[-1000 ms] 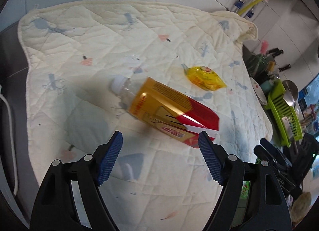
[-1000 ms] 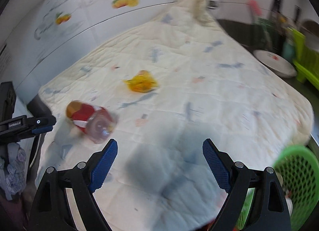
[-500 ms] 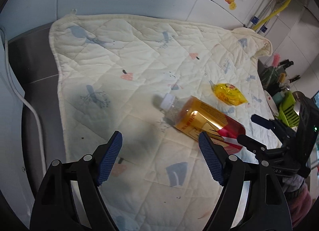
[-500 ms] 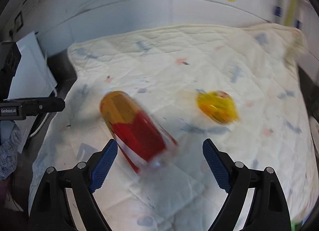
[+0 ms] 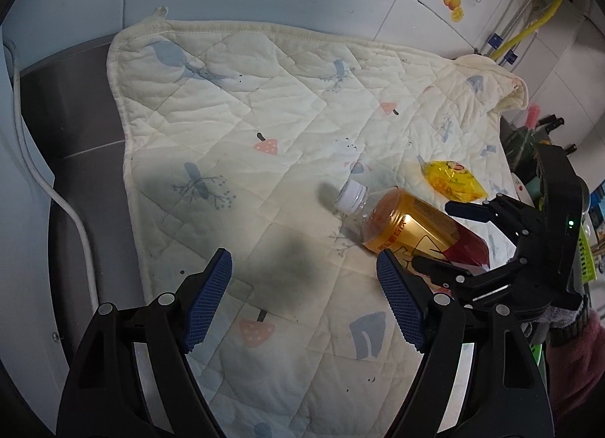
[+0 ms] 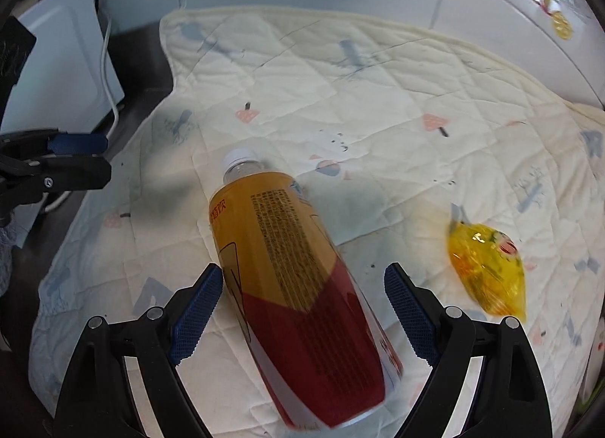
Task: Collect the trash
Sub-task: 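Grasp the red-and-yellow drink bottle around its middle with the right gripper, then grasp the yellow snack bag with the left gripper while the right holds the bottle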
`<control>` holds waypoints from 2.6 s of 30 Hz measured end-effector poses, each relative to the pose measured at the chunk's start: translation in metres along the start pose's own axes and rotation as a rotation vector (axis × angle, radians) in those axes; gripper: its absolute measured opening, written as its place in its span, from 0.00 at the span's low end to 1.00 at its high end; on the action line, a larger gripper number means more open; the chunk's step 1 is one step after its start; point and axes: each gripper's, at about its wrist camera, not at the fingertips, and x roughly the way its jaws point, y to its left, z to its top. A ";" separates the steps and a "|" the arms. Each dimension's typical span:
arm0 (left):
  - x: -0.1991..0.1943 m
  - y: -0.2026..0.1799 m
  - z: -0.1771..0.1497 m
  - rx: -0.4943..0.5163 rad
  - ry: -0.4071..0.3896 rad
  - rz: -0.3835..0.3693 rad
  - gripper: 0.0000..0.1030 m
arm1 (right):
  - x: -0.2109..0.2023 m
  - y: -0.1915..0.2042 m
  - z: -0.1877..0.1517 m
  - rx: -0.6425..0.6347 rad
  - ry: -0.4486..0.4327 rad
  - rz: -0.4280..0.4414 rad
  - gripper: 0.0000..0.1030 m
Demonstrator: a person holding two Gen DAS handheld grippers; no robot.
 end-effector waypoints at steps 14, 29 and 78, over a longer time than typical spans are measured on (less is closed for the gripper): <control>0.004 0.001 -0.001 0.017 -0.004 0.020 0.76 | 0.017 0.012 0.002 -0.065 0.059 -0.021 0.73; 0.011 -0.054 -0.001 0.178 -0.051 0.031 0.76 | -0.042 -0.010 -0.048 0.140 -0.017 -0.128 0.70; 0.196 -0.275 0.059 0.684 -0.062 -0.001 0.60 | -0.181 -0.093 -0.270 0.757 -0.138 -0.391 0.70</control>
